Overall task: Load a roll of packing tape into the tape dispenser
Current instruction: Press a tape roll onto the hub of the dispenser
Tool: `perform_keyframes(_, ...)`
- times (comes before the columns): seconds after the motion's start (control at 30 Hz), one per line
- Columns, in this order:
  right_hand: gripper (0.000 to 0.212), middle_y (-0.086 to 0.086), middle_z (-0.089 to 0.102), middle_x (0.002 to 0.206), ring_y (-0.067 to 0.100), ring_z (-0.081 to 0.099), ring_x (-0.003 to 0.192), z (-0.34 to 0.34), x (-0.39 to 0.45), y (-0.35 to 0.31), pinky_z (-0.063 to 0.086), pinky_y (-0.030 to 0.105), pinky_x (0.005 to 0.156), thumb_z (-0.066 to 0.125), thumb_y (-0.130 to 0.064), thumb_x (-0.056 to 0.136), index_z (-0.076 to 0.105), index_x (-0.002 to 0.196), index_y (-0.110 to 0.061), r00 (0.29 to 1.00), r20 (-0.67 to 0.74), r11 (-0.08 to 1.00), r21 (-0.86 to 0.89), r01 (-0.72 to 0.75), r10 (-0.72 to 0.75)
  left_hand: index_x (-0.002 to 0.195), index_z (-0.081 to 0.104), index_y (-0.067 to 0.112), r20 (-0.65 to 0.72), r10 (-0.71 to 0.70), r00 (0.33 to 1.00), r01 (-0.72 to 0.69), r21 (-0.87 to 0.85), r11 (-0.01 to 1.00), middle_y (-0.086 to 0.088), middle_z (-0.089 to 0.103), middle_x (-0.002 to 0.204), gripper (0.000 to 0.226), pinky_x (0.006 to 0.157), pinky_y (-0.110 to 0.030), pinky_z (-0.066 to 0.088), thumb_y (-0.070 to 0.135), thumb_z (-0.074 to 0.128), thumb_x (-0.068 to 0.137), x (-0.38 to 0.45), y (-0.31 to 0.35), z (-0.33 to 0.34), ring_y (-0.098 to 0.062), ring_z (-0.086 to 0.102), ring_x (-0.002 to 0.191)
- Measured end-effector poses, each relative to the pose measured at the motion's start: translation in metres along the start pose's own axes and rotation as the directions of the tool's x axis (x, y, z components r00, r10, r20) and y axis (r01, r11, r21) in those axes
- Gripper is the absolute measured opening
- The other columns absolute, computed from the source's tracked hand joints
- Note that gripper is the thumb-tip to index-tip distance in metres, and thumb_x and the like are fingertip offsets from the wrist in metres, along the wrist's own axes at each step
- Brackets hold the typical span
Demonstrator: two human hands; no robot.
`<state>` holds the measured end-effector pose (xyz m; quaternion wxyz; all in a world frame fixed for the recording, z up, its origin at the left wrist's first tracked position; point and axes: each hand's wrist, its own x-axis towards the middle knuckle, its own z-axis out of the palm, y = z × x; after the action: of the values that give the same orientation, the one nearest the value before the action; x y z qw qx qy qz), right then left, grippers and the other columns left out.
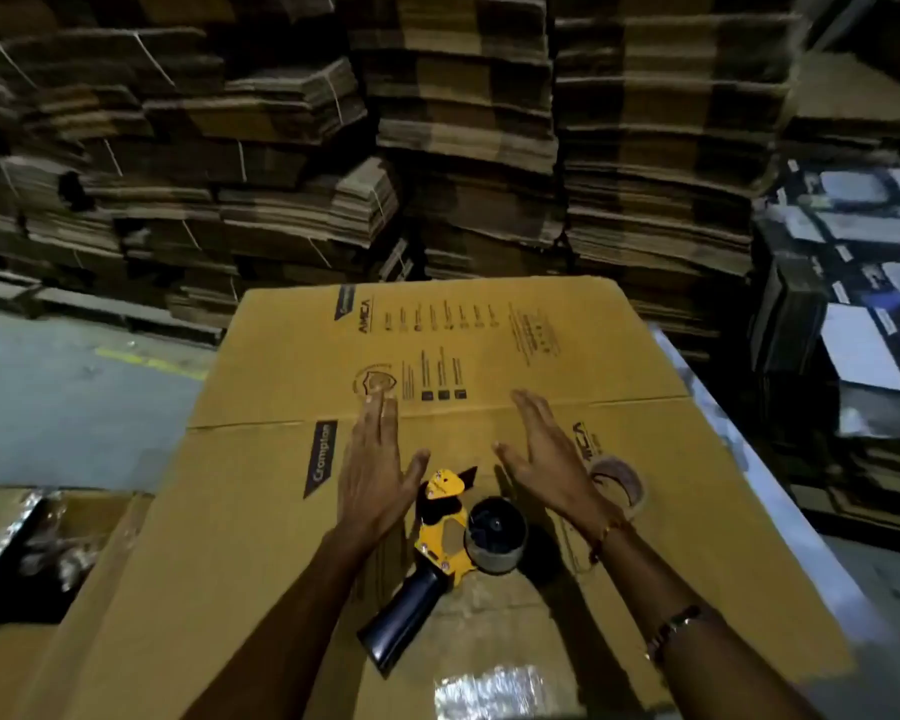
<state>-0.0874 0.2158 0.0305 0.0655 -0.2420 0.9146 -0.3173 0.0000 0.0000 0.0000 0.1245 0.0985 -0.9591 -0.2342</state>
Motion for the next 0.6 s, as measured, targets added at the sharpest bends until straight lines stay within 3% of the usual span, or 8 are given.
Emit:
perform_keyframes(0.1, 0.072, -0.004, 0.015, 0.165, 0.023, 0.031, 0.146, 0.018, -0.017, 0.011, 0.033, 0.034, 0.111, 0.056, -0.035, 0.100, 0.018, 0.159, -0.019, 0.990, 0.123, 0.997, 0.028, -0.077, 0.073, 0.158, 0.012, 0.014, 0.174, -0.108, 0.979, 0.129, -0.115, 0.985, -0.004, 0.003, 0.167, 0.096, 0.121, -0.044, 0.018, 0.075, 0.024, 0.085, -0.028, 0.003, 0.017, -0.025, 0.011, 0.153)
perform_keyframes(0.2, 0.075, -0.002, 0.017, 0.165, 0.023, 0.030, 0.147, 0.034, -0.033, 0.023, 0.033, 0.038, 0.114, 0.057, -0.042, 0.099, 0.018, 0.159, -0.019, 0.969, 0.221, 0.994, 0.005, -0.113, 0.109, 0.159, 0.011, 0.018, 0.288, -0.157, 0.945, 0.229, -0.238, 0.944, -0.003, 0.008, 0.167, 0.097, 0.118, -0.035, 0.015, 0.075, 0.032, 0.084, -0.062, 0.005, 0.032, -0.021, 0.011, 0.152)
perform_keyframes(0.3, 0.085, -0.001, 0.021, 0.164, 0.023, 0.032, 0.146, 0.041, -0.045, 0.033, 0.035, 0.040, 0.114, 0.065, -0.048, 0.093, 0.018, 0.159, -0.020, 0.946, 0.302, 0.991, 0.015, -0.131, 0.121, 0.158, 0.013, 0.023, 0.316, -0.181, 0.931, 0.273, -0.277, 0.921, 0.000, 0.017, 0.165, 0.086, 0.112, -0.031, 0.019, 0.062, 0.050, 0.090, -0.088, 0.007, 0.041, -0.019, 0.017, 0.150)
perform_keyframes(0.47, 0.096, -0.002, 0.032, 0.155, 0.022, 0.043, 0.137, 0.057, -0.060, 0.046, 0.043, 0.033, 0.107, 0.078, -0.048, 0.081, 0.023, 0.156, -0.022, 0.931, 0.345, 0.984, 0.085, -0.158, 0.120, 0.151, 0.026, 0.040, 0.384, -0.205, 0.900, 0.331, -0.299, 0.895, 0.015, 0.046, 0.147, 0.083, 0.106, -0.039, 0.041, 0.076, 0.050, 0.080, -0.111, 0.001, 0.059, -0.016, 0.045, 0.134)
perform_keyframes(0.6, 0.102, 0.001, 0.032, 0.154, 0.025, 0.042, 0.136, 0.066, -0.057, 0.051, 0.043, 0.035, 0.107, 0.080, -0.046, 0.079, 0.020, 0.157, -0.018, 0.941, 0.311, 0.985, 0.062, -0.161, 0.134, 0.156, 0.017, 0.034, 0.381, -0.286, 0.879, 0.411, -0.304, 0.859, 0.009, 0.052, 0.147, 0.090, 0.101, -0.042, 0.049, 0.055, 0.063, 0.081, -0.112, 0.008, 0.061, -0.017, 0.054, 0.130)
